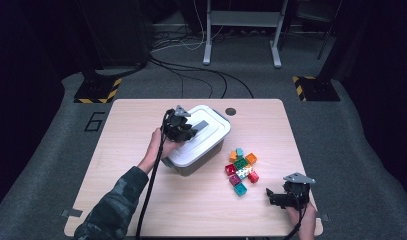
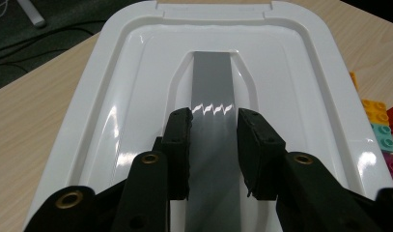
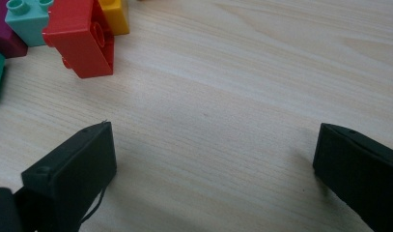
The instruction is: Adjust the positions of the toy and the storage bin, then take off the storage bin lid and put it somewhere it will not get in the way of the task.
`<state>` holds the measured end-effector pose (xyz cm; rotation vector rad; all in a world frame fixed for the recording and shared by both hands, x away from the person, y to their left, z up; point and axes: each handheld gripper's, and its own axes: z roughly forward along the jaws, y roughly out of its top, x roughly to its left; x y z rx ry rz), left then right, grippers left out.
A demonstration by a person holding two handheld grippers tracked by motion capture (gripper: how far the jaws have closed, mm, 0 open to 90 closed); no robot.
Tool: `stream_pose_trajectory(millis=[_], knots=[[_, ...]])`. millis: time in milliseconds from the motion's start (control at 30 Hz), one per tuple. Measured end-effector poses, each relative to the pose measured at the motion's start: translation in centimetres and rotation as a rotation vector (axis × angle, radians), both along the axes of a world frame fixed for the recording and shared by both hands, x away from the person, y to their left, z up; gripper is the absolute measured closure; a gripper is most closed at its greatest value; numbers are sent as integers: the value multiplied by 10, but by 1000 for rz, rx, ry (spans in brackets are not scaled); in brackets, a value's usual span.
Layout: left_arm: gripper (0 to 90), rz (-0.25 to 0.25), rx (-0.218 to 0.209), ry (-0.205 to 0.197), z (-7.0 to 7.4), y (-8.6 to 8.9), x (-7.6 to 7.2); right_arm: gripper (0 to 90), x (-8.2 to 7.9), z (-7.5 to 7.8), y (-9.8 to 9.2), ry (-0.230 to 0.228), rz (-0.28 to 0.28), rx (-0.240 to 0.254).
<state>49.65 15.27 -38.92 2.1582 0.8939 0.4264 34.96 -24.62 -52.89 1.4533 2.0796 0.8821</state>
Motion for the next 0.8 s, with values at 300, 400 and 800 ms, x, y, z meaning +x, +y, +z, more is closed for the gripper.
stream_pose_trajectory(millis=[300,400,800], knots=[[665,5,-12,-19,8,2,-4,4,0,0,0,0,0,0],[665,9,-15,-29,11,4,-4,4,0,0,0,0,0,0],[664,20,-26,-51,21,18,-6,4,0,0,0,0,0,0]])
